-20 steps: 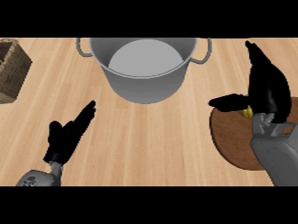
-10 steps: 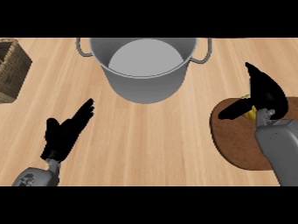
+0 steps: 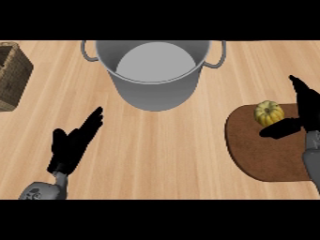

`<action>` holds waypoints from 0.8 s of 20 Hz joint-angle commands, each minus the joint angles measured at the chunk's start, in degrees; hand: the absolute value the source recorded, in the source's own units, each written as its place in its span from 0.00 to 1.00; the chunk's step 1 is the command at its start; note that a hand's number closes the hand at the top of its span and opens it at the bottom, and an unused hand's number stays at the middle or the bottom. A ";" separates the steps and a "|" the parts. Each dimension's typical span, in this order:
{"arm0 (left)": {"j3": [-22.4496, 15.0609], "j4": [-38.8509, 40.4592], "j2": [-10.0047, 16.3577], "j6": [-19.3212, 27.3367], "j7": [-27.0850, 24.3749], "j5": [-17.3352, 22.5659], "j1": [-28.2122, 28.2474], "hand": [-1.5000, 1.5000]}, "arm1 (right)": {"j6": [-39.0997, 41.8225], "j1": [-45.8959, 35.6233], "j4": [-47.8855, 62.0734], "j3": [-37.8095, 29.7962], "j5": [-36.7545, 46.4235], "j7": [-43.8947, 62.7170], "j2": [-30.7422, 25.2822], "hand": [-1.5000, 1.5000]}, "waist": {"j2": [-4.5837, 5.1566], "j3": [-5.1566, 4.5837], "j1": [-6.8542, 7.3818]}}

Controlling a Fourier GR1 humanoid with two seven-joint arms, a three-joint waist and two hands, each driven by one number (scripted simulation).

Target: Pick the squash from the cutting board and place it in the pot

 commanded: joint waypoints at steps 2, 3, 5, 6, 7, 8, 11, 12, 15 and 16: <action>1.76 -5.85 1.24 -1.64 4.51 0.32 2.03 0.50 | 1.84 5.03 -5.10 -3.79 -3.05 -2.47 0.39 0.00 | 0.03 -0.09 0.04; 2.10 6.53 -1.41 -2.22 -2.01 -0.78 -3.28 0.50 | 0.53 5.03 -6.12 -2.83 -3.78 -3.58 2.13 0.00 | 0.15 -0.12 -0.41; 2.30 3.39 -0.93 -2.18 -1.13 -0.83 -0.98 0.50 | 1.02 5.20 -5.40 -4.92 -6.69 -6.63 2.34 0.00 | 0.12 -0.10 -0.13; 2.10 0.88 -0.26 -2.31 1.05 -0.71 -0.97 0.50 | -2.02 7.19 -2.27 -6.31 -7.41 -11.97 2.70 0.00 | 0.14 -0.07 -0.05; -1.38 0.78 -3.71 1.23 -0.45 -4.17 1.87 0.50 | 0.92 6.94 -3.97 -7.78 -10.07 -10.79 1.84 0.00 | 0.09 -0.08 -0.10; -0.36 -2.67 -3.31 1.05 4.67 -2.49 -0.22 0.50 | 1.31 4.79 -4.02 -8.03 -10.86 -9.94 2.72 0.00 | 0.07 -0.08 0.06; 0.90 0.13 -1.93 -1.65 -1.00 -2.47 2.45 0.50 | -3.12 5.74 -0.84 -8.70 -11.60 -14.53 6.45 0.00 | 0.14 -0.08 0.17; 1.74 -0.62 -2.07 -1.28 4.20 -2.02 -2.81 0.50 | -1.72 3.94 3.54 -12.09 -14.03 -17.74 4.04 0.00 | 0.19 -0.07 0.11; 3.52 -0.07 -0.35 -4.74 -0.08 -1.16 2.16 0.50 | -4.11 6.60 1.78 -10.15 -12.32 -15.82 8.10 0.00 | 0.14 -0.10 0.17; 1.79 -0.93 -3.47 -0.44 5.05 -3.60 -2.88 0.50 | -5.00 6.69 6.86 -12.98 -13.57 -23.03 6.15 0.00 | 0.19 -0.07 0.08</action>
